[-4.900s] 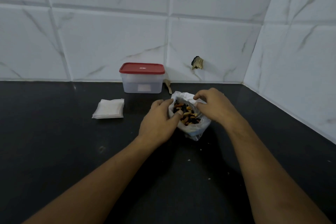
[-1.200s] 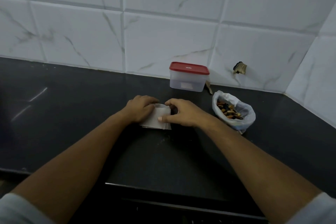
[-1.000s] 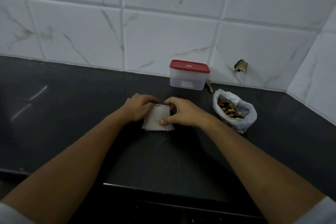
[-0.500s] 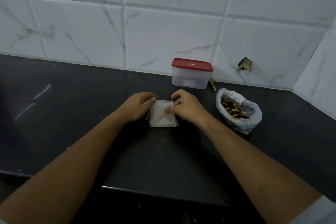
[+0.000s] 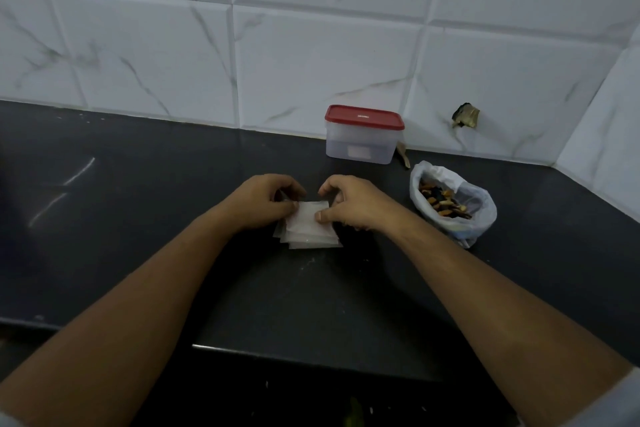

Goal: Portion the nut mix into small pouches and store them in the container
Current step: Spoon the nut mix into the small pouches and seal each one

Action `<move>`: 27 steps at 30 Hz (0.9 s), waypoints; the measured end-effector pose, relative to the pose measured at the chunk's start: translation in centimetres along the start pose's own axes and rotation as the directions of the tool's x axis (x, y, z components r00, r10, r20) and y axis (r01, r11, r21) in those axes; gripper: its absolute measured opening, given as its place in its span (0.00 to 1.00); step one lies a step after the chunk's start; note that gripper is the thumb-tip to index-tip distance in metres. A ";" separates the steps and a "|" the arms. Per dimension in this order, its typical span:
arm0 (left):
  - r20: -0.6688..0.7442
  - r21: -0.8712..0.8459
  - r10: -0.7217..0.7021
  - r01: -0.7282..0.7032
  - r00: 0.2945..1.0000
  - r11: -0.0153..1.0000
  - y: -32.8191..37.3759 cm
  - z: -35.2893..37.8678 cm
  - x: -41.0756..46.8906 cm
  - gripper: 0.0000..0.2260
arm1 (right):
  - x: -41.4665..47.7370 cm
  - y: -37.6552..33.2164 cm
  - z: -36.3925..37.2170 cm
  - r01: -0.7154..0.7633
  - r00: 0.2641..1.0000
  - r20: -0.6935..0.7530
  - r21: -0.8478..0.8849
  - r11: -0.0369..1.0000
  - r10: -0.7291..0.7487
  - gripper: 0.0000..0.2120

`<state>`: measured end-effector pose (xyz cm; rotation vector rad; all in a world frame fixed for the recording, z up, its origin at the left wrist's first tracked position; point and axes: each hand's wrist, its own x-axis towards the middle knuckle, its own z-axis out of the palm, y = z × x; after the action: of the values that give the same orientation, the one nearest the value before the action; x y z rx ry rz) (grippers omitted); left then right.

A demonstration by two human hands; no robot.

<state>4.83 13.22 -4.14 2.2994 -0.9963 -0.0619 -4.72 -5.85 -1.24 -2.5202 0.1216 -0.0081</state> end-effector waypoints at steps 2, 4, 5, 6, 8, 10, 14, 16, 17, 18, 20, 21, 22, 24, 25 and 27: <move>0.030 -0.037 0.028 -0.026 0.999 0.999 0.1 -0.1 -0.2 0.10 | -0.8 0.0 -0.2 -0.002 1.000 0.020 -0.021 1.000 0.002 0.14; 0.067 -0.075 0.047 -0.042 0.997 0.996 0.4 -0.1 -0.4 0.09 | -1.5 0.1 -0.2 -0.007 1.000 0.027 -0.025 1.000 0.008 0.11; 0.078 -0.088 0.056 -0.049 0.995 0.995 0.5 -0.1 -0.4 0.09 | -1.9 0.2 -0.2 -0.006 1.000 0.027 -0.021 1.000 0.007 0.11; 0.083 -0.101 0.062 -0.054 0.995 0.993 0.6 -0.1 -0.4 0.08 | -2.1 0.2 -0.1 -0.002 1.000 0.026 -0.014 1.000 0.003 0.10; 0.087 -0.120 0.064 -0.053 0.994 0.991 0.8 -0.1 -0.5 0.08 | -2.5 0.1 0.0 0.009 1.000 0.014 -0.004 1.000 -0.009 0.08; 0.094 -0.132 0.061 -0.048 0.994 0.990 0.8 -0.1 -0.4 0.07 | -2.6 0.1 0.1 0.013 1.000 0.005 -0.009 1.000 -0.013 0.05; 0.086 -0.156 0.052 -0.038 0.995 0.987 0.7 -0.2 -0.5 0.04 | -2.5 -0.2 0.0 0.034 0.999 -0.006 -0.008 0.999 -0.034 0.03; 0.059 -0.189 0.053 -0.041 0.997 0.981 0.7 -0.2 -0.6 0.09 | -2.6 -0.2 -0.3 0.043 0.999 -0.029 0.014 0.999 -0.043 0.02; 0.051 -0.201 0.050 -0.039 0.997 0.979 0.7 -0.2 -0.7 0.11 | -2.6 -0.2 -0.5 0.050 0.998 -0.039 0.039 0.998 -0.048 0.02; 0.048 -0.211 0.046 -0.035 0.998 0.977 0.7 -0.2 -0.7 0.13 | -2.6 -0.2 -0.8 0.056 0.998 -0.047 0.065 0.996 -0.053 0.02; 0.040 -0.215 0.023 -0.014 0.999 0.976 0.8 -0.1 -0.7 0.14 | -2.5 0.0 -1.3 0.056 0.997 -0.054 0.092 0.994 -0.051 0.02; 0.032 -0.212 0.009 -0.002 0.999 0.977 0.9 -0.1 -0.7 0.16 | -2.5 0.1 -1.6 0.055 0.997 -0.057 0.095 0.994 -0.050 0.02; 0.025 -0.209 -0.002 0.007 1.000 0.978 1.0 -0.1 -0.7 0.17 | -2.4 0.3 -1.9 0.057 0.997 -0.060 0.099 0.993 -0.051 0.02; 0.017 -0.216 -0.006 0.009 1.000 0.976 1.3 -0.1 -0.7 0.19 | -2.4 0.6 -2.4 0.060 0.997 -0.060 0.145 0.988 -0.052 0.03; 0.016 -0.225 -0.005 0.008 1.000 0.974 1.4 0.0 -0.8 0.20 | -2.5 0.7 -2.7 0.062 0.997 -0.056 0.189 0.980 -0.052 0.03; -0.002 -0.240 -0.014 0.014 1.000 0.971 1.5 0.0 -0.9 0.21 | -2.7 1.1 -3.1 0.066 0.997 -0.048 0.284 0.957 -0.054 0.05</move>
<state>3.25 13.02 -3.50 2.0843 -0.9173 -0.1746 -7.61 -8.23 0.71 -2.2343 0.0550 -0.0933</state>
